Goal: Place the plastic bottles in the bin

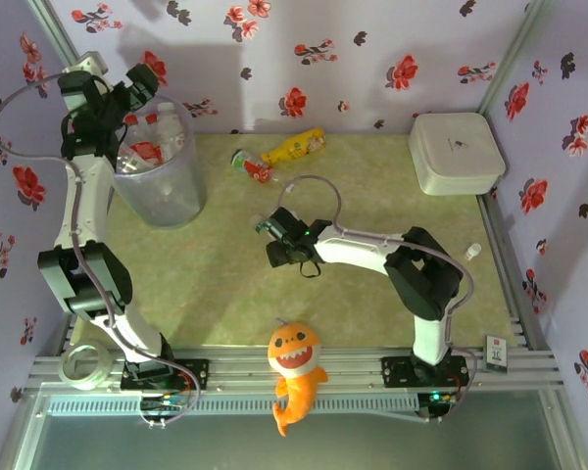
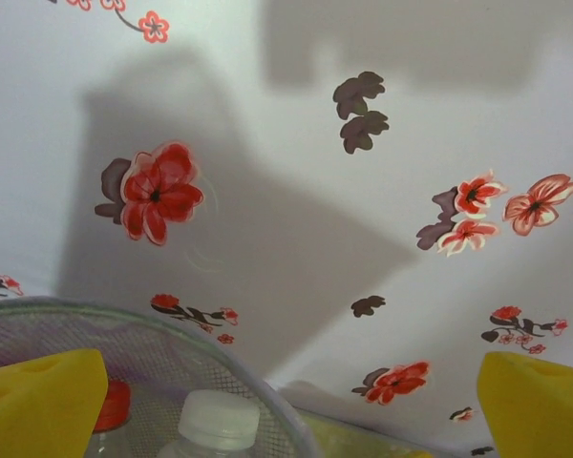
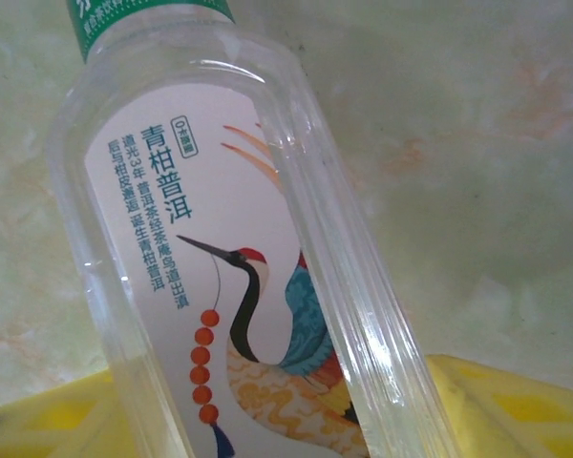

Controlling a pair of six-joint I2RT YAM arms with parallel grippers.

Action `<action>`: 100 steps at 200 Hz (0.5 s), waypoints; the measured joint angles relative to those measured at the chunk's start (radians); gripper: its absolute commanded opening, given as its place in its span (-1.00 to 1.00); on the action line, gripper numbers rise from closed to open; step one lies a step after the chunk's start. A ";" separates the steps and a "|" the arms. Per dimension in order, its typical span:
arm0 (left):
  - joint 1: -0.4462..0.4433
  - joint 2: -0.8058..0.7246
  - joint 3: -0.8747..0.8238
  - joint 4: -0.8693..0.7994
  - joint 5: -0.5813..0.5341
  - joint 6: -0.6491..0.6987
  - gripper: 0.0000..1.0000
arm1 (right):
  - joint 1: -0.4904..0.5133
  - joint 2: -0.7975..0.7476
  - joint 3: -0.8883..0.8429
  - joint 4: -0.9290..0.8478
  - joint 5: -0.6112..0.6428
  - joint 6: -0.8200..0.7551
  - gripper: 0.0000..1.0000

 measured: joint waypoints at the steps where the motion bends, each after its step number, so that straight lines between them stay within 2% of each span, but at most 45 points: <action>1: 0.000 0.000 0.000 0.000 0.001 -0.002 0.99 | -0.001 -0.003 -0.001 0.000 0.000 0.000 0.31; 61: -0.031 -0.129 -0.079 -0.003 0.011 -0.050 0.99 | -0.074 -0.169 -0.108 0.078 -0.018 -0.044 0.26; 100: -0.193 -0.287 -0.218 -0.010 0.002 -0.052 0.99 | -0.165 -0.263 -0.200 0.173 -0.066 -0.106 0.24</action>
